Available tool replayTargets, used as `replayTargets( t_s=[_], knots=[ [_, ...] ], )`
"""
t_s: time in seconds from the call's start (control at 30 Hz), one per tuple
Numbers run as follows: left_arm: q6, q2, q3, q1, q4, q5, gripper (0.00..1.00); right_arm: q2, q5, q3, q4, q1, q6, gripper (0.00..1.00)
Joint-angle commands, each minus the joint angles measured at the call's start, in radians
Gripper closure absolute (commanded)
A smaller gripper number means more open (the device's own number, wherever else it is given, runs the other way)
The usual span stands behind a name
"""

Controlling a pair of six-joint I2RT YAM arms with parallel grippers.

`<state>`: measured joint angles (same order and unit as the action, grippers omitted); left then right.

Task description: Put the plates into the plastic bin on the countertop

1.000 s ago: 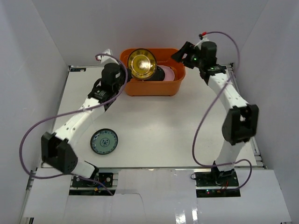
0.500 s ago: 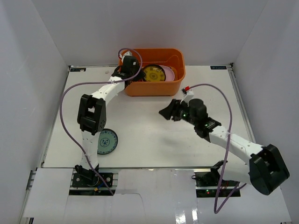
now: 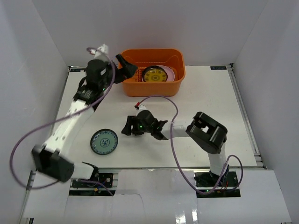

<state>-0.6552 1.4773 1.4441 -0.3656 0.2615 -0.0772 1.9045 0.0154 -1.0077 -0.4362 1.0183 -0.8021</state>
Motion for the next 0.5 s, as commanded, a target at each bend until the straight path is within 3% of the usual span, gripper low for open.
replayTargets(
  t_s=[0.0,0.03,0.1,0.2,0.23,0.27,0.3,0.4,0.47],
  knots=[
    [0.066,-0.344,-0.242,-0.018,-0.01,-0.079,0.02,0.119,0.03,-0.121,-0.032,0.054,-0.068,0.31],
    [0.093,-0.477,-0.299,-0.019,0.007,-0.09,0.02,0.164,0.047,-0.144,-0.023,0.08,-0.078,0.33],
    [0.118,-0.593,-0.425,-0.022,0.062,-0.082,0.02,0.203,0.051,-0.207,0.002,0.106,-0.078,0.35],
    [0.189,-0.783,-0.516,-0.024,0.227,-0.041,0.02,0.271,0.083,-0.273,0.002,0.132,-0.101,0.46],
    [0.198,-0.823,-0.528,-0.024,0.258,-0.001,0.02,0.284,0.104,-0.282,-0.015,0.132,-0.114,0.69],
    [0.21,-0.894,-0.536,-0.022,0.286,0.014,0.02,0.297,0.103,-0.301,-0.01,0.131,-0.124,0.86],
    [0.213,-0.922,-0.539,-0.024,0.32,0.023,0.02,0.294,0.095,-0.302,-0.009,0.126,-0.128,0.92],
    [0.218,-1.004,-0.539,-0.022,0.355,0.024,0.02,0.24,0.093,-0.296,-0.01,0.094,-0.123,0.92],
    [0.221,-1.026,-0.522,-0.022,0.36,0.019,0.02,0.118,0.075,-0.255,-0.063,0.056,-0.111,0.92]
  ],
)
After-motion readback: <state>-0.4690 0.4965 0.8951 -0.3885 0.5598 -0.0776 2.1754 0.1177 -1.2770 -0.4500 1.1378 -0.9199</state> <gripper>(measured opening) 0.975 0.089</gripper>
